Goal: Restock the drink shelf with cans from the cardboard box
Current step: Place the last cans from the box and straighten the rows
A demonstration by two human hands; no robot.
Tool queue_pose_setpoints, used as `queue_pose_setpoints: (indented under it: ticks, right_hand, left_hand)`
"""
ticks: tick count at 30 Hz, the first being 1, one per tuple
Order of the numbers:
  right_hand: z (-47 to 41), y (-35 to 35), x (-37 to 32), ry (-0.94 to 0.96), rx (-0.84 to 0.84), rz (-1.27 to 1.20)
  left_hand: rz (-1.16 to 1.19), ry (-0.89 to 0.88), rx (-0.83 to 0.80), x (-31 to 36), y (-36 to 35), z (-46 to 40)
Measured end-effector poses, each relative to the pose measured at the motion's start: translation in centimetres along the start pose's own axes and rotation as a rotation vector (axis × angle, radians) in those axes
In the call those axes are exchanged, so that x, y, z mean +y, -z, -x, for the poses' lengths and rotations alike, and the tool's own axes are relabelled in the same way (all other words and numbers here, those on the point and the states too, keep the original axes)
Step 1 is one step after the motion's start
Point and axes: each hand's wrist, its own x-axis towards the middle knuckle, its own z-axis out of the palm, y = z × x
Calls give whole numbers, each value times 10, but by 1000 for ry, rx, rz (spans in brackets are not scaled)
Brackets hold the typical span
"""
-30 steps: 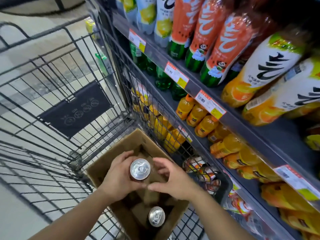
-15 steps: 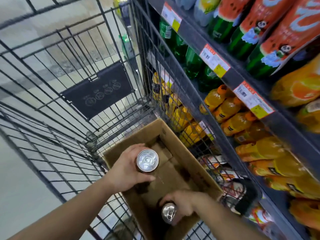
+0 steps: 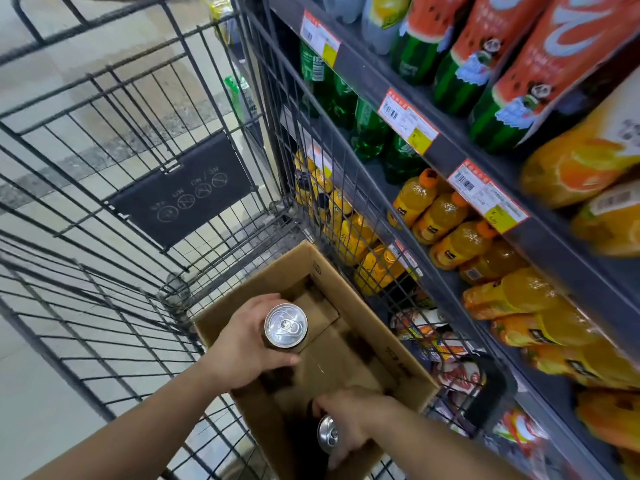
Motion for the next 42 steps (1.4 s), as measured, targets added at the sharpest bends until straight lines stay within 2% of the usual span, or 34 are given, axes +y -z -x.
queue_pose_setpoints:
  ticks: [15, 24, 35, 42]
  right_hand:
    - [8, 1, 2, -65, 123, -101]
    - [52, 25, -15, -157, 320, -226]
    - [186, 62, -80, -230, 653, -367]
    - [309, 26, -111, -341, 973, -507]
  left_hand:
    - [15, -12, -20, 4, 8, -1]
    - [-41, -69, -72, 36, 33, -3]
    - [-51, -265, -145, 146, 77, -5]
    - [31, -472, -217, 247, 49, 29]
